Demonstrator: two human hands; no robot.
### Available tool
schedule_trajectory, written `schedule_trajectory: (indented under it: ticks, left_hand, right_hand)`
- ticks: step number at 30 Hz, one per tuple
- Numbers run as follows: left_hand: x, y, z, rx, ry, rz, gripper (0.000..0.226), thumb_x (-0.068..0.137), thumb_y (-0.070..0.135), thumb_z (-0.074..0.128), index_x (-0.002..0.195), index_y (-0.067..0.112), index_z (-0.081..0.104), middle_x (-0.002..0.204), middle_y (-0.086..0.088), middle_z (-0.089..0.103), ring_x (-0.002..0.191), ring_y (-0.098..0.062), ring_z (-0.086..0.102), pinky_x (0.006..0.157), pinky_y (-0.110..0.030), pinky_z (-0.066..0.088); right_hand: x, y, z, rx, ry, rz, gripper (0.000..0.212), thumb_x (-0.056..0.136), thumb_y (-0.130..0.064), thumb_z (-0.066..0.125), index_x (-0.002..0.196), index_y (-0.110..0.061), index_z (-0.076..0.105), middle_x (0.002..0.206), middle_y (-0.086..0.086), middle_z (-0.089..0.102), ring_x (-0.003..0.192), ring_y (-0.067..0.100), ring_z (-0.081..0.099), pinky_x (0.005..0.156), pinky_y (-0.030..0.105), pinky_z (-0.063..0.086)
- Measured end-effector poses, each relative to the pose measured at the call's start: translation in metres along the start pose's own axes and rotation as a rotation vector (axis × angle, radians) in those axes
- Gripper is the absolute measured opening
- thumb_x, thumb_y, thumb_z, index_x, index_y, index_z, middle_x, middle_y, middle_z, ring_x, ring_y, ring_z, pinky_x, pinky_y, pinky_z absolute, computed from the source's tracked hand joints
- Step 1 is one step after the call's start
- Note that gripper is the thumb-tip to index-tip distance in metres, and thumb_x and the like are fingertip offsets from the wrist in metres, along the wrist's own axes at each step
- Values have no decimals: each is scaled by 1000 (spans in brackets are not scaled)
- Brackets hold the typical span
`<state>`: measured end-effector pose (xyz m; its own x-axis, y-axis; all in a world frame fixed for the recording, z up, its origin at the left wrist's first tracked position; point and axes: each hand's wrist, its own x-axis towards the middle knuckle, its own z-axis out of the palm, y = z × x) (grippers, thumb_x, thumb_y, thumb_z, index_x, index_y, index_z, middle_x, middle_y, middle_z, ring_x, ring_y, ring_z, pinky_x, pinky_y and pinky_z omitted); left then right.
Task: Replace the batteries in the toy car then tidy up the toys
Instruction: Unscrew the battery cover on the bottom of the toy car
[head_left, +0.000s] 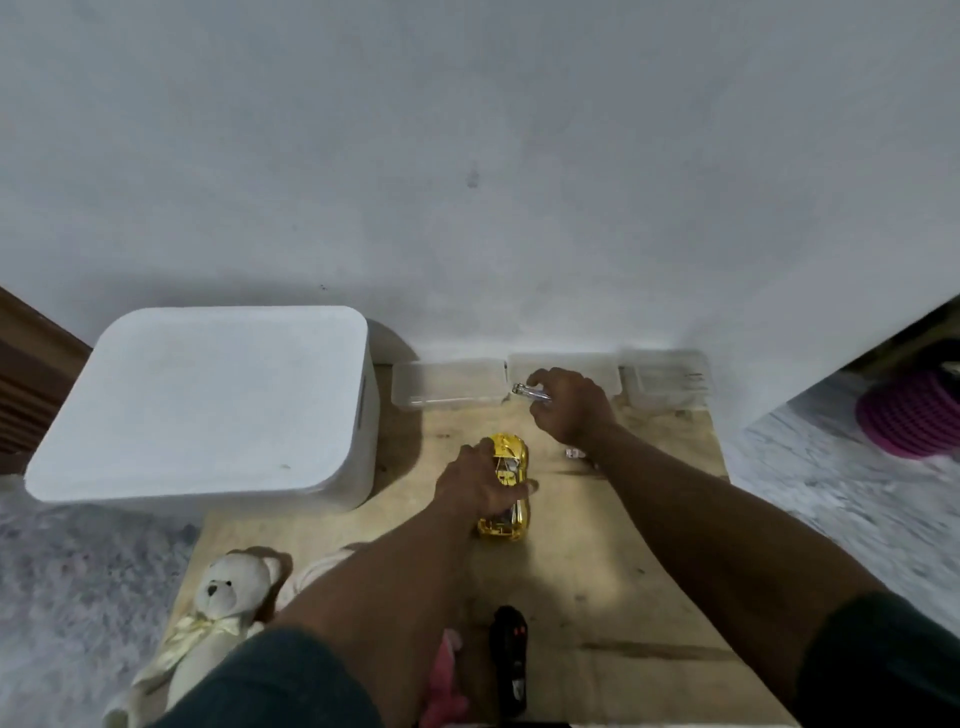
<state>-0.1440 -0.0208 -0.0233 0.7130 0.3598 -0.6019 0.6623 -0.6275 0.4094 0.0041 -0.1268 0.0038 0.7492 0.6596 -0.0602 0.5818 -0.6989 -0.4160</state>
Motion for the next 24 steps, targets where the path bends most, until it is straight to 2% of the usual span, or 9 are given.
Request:
schedule_trajectory:
  ticks: [2,4,8,11,15,17,20,22,24]
  left_hand:
    - [-5,4,12,-2,-41,-11,115,76,66,73,160,18,12,150,-15,37,136,-38,46,108,-45,45]
    - [-7,5,18,-10,-26,-17,114,79,58,74,161,18,5,149,-17,36,135,-40,47,107,-44,44]
    - [-10,4,21,-64,48,-10,113,74,61,75,159,25,10,140,-15,51,126,-37,55,99,-40,47]
    - [-16,-1,21,-137,87,-10,112,73,65,75,158,31,11,137,-15,54,125,-37,55,100,-38,46]
    - [-28,-12,13,-260,86,28,93,82,51,69,158,38,16,141,-14,57,126,-37,56,102,-39,46]
    - [-41,-16,3,-486,35,40,78,91,40,63,156,44,21,142,-11,58,121,-33,59,101,-40,50]
    - [-73,-20,-12,-919,-89,41,60,97,23,47,148,51,30,124,-14,66,95,-26,63,76,-35,54]
    - [-93,-29,-18,-1141,-137,28,69,85,15,41,146,45,38,114,-14,64,95,-32,59,71,-35,49]
    - [-109,-42,-22,-1370,-152,-3,79,75,8,37,147,38,46,120,-17,62,106,-39,56,71,-38,53]
  right_hand:
    - [-10,1,-2,36,8,15,31,80,-26,65,111,-25,69,106,4,70,99,32,65,81,35,51]
    - [-19,-1,-1,68,10,5,25,80,-27,67,105,-23,71,100,5,70,94,32,65,77,35,52]
    - [-37,-4,10,174,51,3,21,80,-25,70,100,-20,74,94,5,67,89,28,64,72,31,47]
    - [-47,-4,17,227,94,-8,22,82,-24,72,102,-17,75,92,5,66,86,27,63,68,29,44]
    - [-58,-9,21,289,130,-15,24,84,-23,75,106,-12,74,93,8,67,82,25,63,67,26,41]
    - [-61,-19,16,371,200,0,23,83,-19,77,104,-10,75,91,8,68,80,24,63,66,27,43]
    - [-65,-42,0,499,288,26,25,83,-20,79,106,-11,75,91,6,68,80,23,65,68,32,52]
    - [-71,-62,-14,614,309,42,25,85,-24,78,107,-13,74,90,1,66,77,23,68,64,38,57]
    - [-81,-81,-29,671,319,13,26,86,-28,77,108,-15,73,88,-2,67,72,21,68,59,42,59]
